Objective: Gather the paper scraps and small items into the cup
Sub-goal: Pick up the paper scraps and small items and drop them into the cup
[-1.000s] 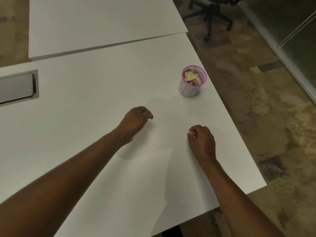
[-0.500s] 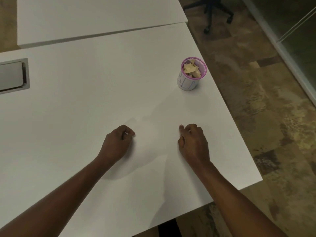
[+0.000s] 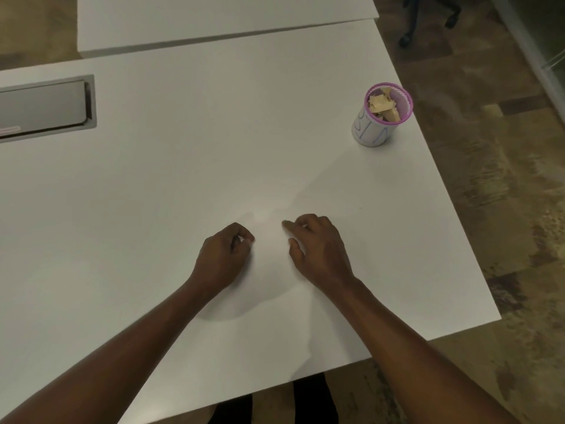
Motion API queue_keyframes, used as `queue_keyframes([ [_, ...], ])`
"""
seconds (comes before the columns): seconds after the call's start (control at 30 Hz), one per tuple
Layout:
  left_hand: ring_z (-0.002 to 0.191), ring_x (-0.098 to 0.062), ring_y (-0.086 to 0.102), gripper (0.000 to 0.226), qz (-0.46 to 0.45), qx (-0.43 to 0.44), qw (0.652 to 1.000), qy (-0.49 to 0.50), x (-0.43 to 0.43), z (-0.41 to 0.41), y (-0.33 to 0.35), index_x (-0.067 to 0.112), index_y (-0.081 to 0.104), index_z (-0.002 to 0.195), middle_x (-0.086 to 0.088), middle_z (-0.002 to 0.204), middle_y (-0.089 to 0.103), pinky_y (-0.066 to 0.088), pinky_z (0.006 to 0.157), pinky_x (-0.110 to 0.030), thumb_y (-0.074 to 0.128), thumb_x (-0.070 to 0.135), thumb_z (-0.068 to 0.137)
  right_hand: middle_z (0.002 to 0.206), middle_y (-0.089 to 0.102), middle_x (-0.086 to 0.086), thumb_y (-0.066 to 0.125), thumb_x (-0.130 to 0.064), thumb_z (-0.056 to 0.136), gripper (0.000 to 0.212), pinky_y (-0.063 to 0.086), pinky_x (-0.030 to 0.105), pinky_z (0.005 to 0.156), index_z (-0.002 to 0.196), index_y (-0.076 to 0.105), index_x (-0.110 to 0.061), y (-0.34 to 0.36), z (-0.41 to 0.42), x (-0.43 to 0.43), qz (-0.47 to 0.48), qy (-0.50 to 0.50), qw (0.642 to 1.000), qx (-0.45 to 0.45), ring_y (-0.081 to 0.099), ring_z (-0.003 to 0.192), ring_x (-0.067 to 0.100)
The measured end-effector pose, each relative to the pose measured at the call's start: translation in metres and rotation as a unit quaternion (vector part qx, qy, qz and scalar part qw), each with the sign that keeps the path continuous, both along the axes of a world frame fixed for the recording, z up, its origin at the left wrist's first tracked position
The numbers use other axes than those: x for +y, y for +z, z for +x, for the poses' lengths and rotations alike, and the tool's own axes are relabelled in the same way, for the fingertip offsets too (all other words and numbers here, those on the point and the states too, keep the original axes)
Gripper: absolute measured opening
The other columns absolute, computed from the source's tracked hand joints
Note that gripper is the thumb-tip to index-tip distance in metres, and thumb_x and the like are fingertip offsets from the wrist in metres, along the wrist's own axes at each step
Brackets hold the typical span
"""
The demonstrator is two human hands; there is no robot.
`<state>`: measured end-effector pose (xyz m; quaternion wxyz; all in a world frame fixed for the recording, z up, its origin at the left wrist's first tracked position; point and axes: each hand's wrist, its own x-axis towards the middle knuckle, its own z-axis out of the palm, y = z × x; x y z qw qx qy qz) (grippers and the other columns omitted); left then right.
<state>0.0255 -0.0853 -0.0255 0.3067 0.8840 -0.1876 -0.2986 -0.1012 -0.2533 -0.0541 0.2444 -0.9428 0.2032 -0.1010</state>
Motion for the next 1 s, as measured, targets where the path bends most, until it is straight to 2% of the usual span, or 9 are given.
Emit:
queue_keyframes([
  [0.1,0.059,-0.004,0.049,0.014,-0.007,-0.003,1.0,-0.003,0.005,-0.002,-0.002,0.028,0.064,0.087,0.001,0.062,0.055,0.032,0.051,-0.017,0.055,0.02,0.092,0.101,0.062,0.002,0.065,-0.011,0.083,0.038,0.047,0.035,0.07,0.119,0.071,-0.02,-0.003,0.003,-0.001,-0.028,0.021,0.999,0.003,0.055,0.084,0.026],
  [0.2,0.062,-0.01,0.052,0.013,-0.005,-0.018,1.0,-0.018,0.009,-0.004,-0.005,0.028,0.064,0.087,-0.002,0.063,0.057,0.033,0.051,-0.016,0.056,0.02,0.092,0.098,0.063,0.003,0.064,-0.008,0.083,0.035,0.047,0.036,0.065,0.115,0.073,-0.018,-0.004,0.004,-0.001,-0.034,0.025,0.999,-0.005,0.054,0.08,0.026],
  [0.33,0.064,-0.01,0.053,0.008,-0.008,-0.055,0.995,-0.082,0.016,-0.013,-0.009,0.03,0.062,0.091,0.005,0.063,0.053,0.04,0.059,-0.027,0.059,0.024,0.091,0.098,0.063,0.002,0.064,-0.008,0.084,0.033,0.047,0.036,0.065,0.112,0.074,-0.02,-0.004,0.0,0.002,-0.026,0.025,0.999,-0.005,0.055,0.08,0.025],
  [0.43,0.07,-0.011,0.051,0.011,0.001,-0.084,0.987,-0.14,0.019,-0.021,-0.013,0.033,0.06,0.101,0.013,0.072,0.051,0.038,0.064,-0.029,0.06,0.028,0.091,0.097,0.063,0.0,0.066,-0.007,0.085,0.03,0.047,0.036,0.066,0.109,0.075,-0.022,-0.002,-0.004,0.01,-0.012,0.012,1.0,-0.009,0.055,0.081,0.022],
  [0.57,0.078,-0.014,0.054,0.016,0.003,-0.116,0.979,-0.169,0.015,-0.026,-0.013,0.032,0.057,0.109,0.016,0.085,0.051,0.042,0.068,-0.031,0.058,0.035,0.093,0.096,0.063,-0.002,0.067,-0.009,0.087,0.026,0.047,0.034,0.067,0.106,0.076,-0.024,-0.002,-0.006,0.021,-0.007,-0.017,1.0,-0.007,0.054,0.082,0.02],
  [0.73,0.073,-0.014,0.049,0.023,0.021,-0.144,0.983,-0.108,0.009,-0.039,-0.015,0.026,0.049,0.097,0.013,0.082,0.052,0.036,0.063,-0.03,0.058,0.046,0.092,0.097,0.062,-0.005,0.067,-0.012,0.088,0.024,0.048,0.032,0.07,0.106,0.077,-0.026,-0.003,-0.009,0.027,0.01,-0.055,0.998,-0.005,0.055,0.084,0.017],
  [0.83,0.07,-0.016,0.048,0.024,0.029,-0.125,0.99,-0.053,0.006,-0.043,-0.016,0.025,0.044,0.091,0.012,0.077,0.05,0.034,0.063,-0.031,0.059,0.043,0.092,0.098,0.062,-0.006,0.066,-0.013,0.088,0.026,0.049,0.032,0.074,0.107,0.077,-0.026,-0.001,-0.01,0.027,0.022,-0.061,0.998,-0.001,0.055,0.087,0.016],
  [1.0,0.072,-0.017,0.05,0.017,0.037,-0.101,0.994,-0.016,0.006,-0.041,-0.017,0.025,0.045,0.093,0.011,0.077,0.05,0.033,0.066,-0.031,0.059,0.035,0.093,0.103,0.063,-0.008,0.066,-0.016,0.088,0.024,0.049,0.031,0.078,0.109,0.074,-0.025,0.003,-0.011,0.025,0.054,-0.088,0.995,0.0,0.056,0.092,0.015],
])
